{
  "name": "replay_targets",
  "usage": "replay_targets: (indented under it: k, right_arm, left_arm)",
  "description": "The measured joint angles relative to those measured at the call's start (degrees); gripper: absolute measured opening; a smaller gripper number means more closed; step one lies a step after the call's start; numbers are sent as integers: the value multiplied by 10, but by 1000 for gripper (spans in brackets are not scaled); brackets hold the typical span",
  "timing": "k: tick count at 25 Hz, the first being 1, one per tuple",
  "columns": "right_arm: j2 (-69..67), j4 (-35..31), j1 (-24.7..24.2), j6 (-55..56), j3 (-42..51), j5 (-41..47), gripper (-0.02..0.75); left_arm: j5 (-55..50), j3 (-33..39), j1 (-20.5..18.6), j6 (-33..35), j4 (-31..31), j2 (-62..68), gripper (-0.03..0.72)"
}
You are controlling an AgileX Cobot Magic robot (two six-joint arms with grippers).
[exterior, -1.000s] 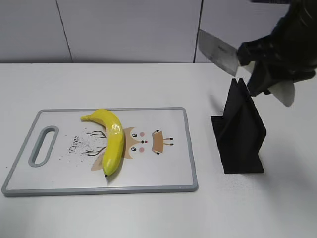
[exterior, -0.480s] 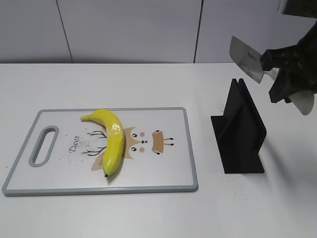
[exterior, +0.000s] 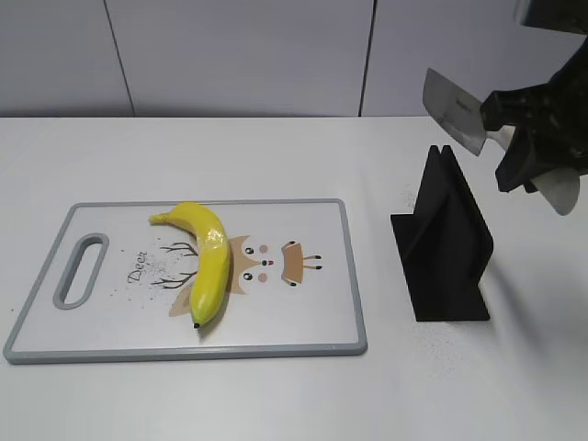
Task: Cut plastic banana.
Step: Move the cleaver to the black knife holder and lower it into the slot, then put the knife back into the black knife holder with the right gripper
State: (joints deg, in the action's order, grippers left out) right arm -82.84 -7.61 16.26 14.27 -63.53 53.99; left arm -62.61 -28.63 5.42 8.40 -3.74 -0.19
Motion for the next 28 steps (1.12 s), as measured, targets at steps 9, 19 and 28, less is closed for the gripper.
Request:
replay_targets:
  k: [9,19,28]
  right_arm:
    - [0,-8,0,0,46,-1,162]
    - [0,-39,0,0,76,1,162]
    - [0,-73,0,-47,76,16,446]
  left_arm:
    - [0,1,0,0,-1,0,580]
    - [0,1,0,0,-1,0,580]
    - [0,1,0,0,-1,0,580]
